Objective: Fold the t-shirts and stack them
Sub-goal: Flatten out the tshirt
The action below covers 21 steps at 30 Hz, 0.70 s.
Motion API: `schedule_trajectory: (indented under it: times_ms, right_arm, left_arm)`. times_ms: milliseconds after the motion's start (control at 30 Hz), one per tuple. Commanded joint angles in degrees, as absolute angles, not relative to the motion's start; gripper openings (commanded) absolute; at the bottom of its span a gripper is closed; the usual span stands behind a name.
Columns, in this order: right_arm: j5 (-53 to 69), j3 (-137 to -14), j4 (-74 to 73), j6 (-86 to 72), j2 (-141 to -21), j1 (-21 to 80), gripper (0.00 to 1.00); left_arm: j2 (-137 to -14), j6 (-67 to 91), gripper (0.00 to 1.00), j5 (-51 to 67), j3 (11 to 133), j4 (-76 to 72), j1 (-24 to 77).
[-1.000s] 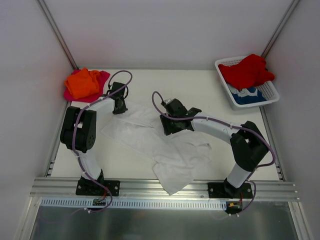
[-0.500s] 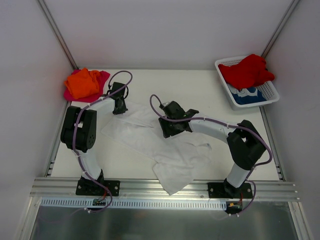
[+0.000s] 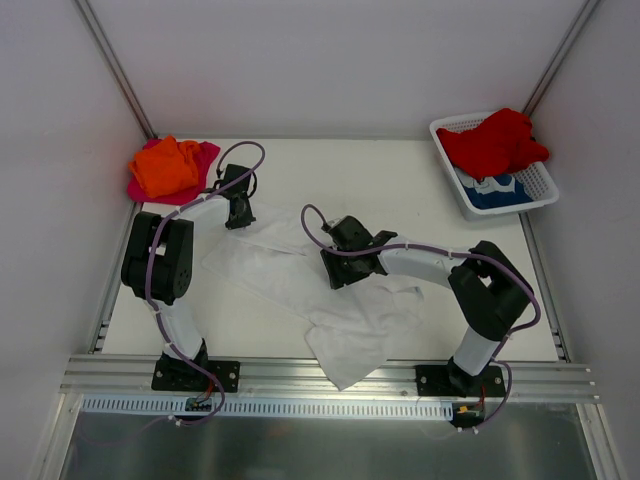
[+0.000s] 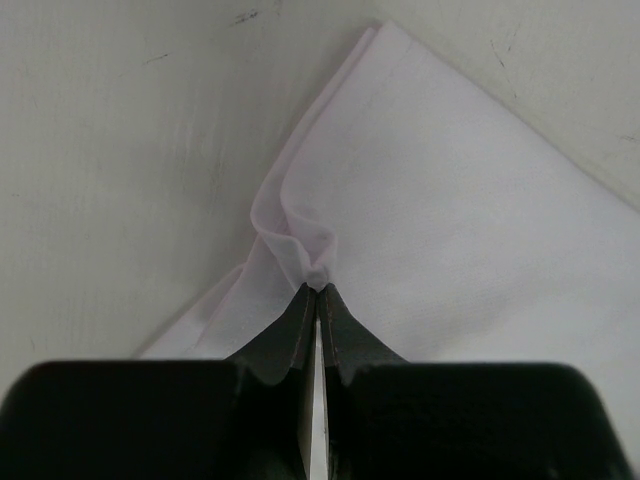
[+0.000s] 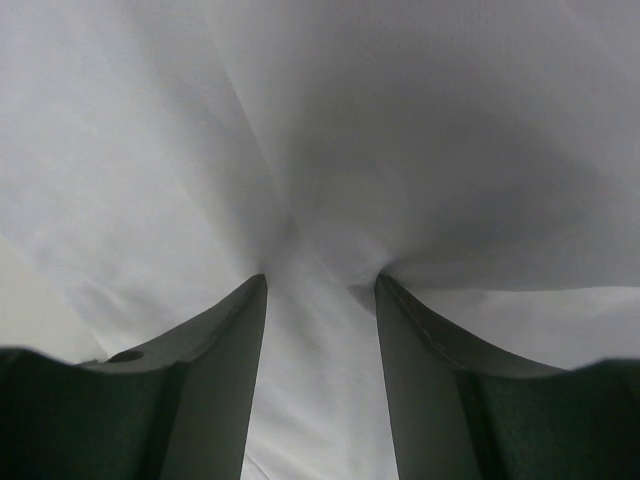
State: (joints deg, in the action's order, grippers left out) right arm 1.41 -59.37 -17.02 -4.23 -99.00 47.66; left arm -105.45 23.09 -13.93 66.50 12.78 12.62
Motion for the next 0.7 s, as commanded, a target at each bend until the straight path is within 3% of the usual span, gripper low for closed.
schedule_trajectory:
  times_ms: [0,100,233,600,667]
  right_arm:
    - [1.3,-59.5,-14.9,-3.3,-98.7,47.9,0.51]
    - [0.7,-59.9,-15.1,-2.5,-98.4,47.7,0.48]
    - [0.5,-60.2,-15.0,-2.0,-98.1,47.7,0.31]
    - [1.2,-60.0,-14.9,-2.4,-97.6,47.6,0.01]
    - [1.0,-60.0,-15.1,-2.4,-96.9,47.6,0.0]
  left_arm:
    - [-103.5,22.8,0.0,-13.2,67.8,13.2,11.9]
    - [-103.5,22.8,0.0,-12.8,67.9,13.1,11.9]
    - [-103.3,22.6,0.0,-12.7,67.8,13.2,11.9]
    - [-102.3,22.1,0.0,-13.3,67.1,13.2,11.9]
    - [-102.4,22.1,0.0,-13.3,67.1,13.2,11.9]
